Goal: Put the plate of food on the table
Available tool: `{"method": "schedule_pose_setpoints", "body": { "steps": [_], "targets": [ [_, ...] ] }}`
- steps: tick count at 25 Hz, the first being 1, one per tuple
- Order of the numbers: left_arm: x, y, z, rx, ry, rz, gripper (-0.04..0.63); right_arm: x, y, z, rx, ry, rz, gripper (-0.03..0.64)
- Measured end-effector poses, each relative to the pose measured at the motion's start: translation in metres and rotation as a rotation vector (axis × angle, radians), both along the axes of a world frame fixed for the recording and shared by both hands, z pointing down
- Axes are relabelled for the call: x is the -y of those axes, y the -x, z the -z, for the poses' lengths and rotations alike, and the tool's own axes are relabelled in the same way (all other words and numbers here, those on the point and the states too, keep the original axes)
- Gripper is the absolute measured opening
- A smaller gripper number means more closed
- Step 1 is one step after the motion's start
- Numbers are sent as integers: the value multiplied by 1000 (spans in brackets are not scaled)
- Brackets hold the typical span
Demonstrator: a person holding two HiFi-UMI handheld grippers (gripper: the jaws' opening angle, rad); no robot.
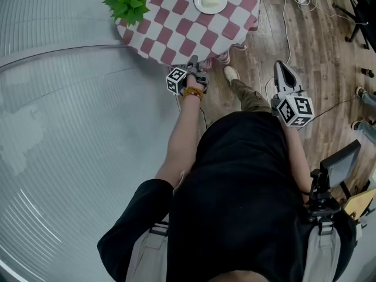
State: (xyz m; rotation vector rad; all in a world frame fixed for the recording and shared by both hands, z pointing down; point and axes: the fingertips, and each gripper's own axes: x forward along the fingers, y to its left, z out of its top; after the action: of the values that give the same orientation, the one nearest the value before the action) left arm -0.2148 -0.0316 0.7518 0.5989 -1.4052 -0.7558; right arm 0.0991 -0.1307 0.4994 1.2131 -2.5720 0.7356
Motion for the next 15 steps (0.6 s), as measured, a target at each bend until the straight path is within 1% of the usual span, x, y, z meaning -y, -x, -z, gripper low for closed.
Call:
{"method": "schedule_pose_setpoints", "body": {
  "steps": [3,5,8,11,13,15],
  "targets": [
    [-41,3,-7,-4,23,19,207,-17,11,3,1,-8,26,11],
    [-61,-1,-3,1,14,7,207,-28,18,6,1,-15,52,11],
    [-79,-13,16,50,-38,-88,207,-47,28,13,-7,-32,105,11],
    [-102,-17,31,107,-73,-184,207,-75,38,16,-12,-55,148,11],
    [-115,-25,47,157,-108,-271,207,-93,39,20,-15,-69,164,11],
    [-124,-32,68,223,-160,-349,207,-107,42,22,-19,-82,186,11]
  ]
}}
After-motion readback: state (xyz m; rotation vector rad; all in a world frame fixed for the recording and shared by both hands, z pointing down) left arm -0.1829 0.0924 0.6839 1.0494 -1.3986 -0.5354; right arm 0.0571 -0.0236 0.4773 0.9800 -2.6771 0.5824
